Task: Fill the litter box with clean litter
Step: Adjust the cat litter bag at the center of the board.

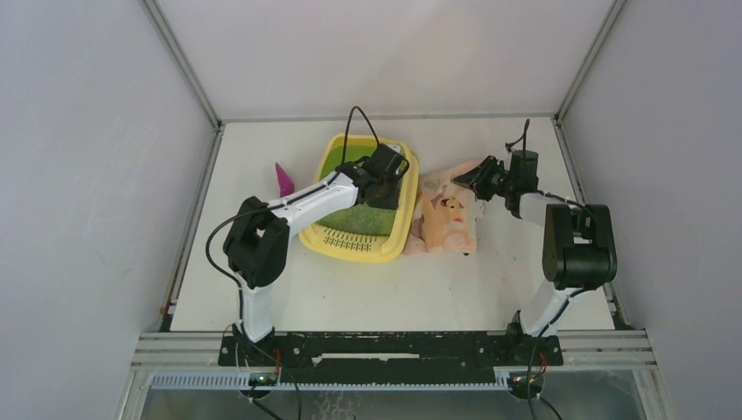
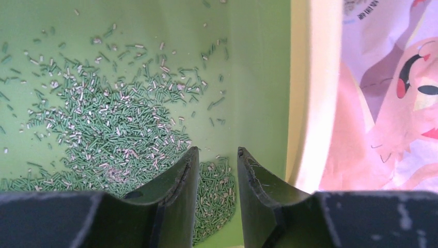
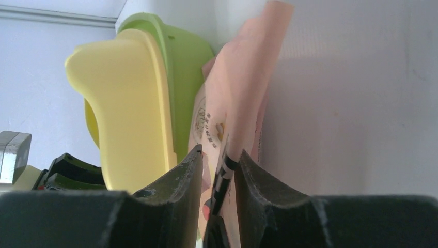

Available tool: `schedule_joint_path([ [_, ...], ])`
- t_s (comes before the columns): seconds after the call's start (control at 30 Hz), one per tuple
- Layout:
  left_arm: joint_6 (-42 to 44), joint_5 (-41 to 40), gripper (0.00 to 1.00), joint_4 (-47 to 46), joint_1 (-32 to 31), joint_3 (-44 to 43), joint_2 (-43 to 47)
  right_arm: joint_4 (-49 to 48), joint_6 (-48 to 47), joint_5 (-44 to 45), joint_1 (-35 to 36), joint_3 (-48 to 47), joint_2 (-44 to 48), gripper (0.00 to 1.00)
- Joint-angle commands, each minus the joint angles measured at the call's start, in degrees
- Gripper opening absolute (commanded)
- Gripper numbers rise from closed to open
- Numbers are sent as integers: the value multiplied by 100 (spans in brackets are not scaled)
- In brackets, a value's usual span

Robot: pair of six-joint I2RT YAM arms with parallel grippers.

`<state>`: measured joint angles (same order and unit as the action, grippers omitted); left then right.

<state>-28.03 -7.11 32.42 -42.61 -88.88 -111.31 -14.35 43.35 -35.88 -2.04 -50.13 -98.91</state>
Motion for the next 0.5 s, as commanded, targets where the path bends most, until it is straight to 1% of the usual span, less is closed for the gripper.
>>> schedule_joint_path([
  [0.0, -43, 143, 38, -39, 58, -551, 9, -231, -196, -272, 33, -528, -61, 36],
  [0.13, -4, 147, 38, 9, 168, -778, 2, 317, -468, -173, -201, -586, 63, 36],
  [0.23, 17, 178, 39, 18, 239, -864, 87, 1145, -844, 162, -426, -583, 306, 36],
  [0.27, 17, 189, 41, 18, 260, -867, 167, 1505, -989, 432, -489, -586, 426, 46],
  [0.3, 10, 191, 42, 19, 273, -861, 245, 1877, -1110, 621, -532, -581, 496, 60],
  [0.4, 5, 191, 45, 18, 299, -820, 544, 2657, -1379, 1300, -601, -566, 734, 83],
  [0.43, 0, 184, 47, 24, 310, -809, 669, 2812, -1450, 1455, -620, -537, 844, 93],
  [0.47, 15, 152, 50, 28, 312, -800, 792, 2942, -1497, 1599, -628, -507, 972, 99],
])
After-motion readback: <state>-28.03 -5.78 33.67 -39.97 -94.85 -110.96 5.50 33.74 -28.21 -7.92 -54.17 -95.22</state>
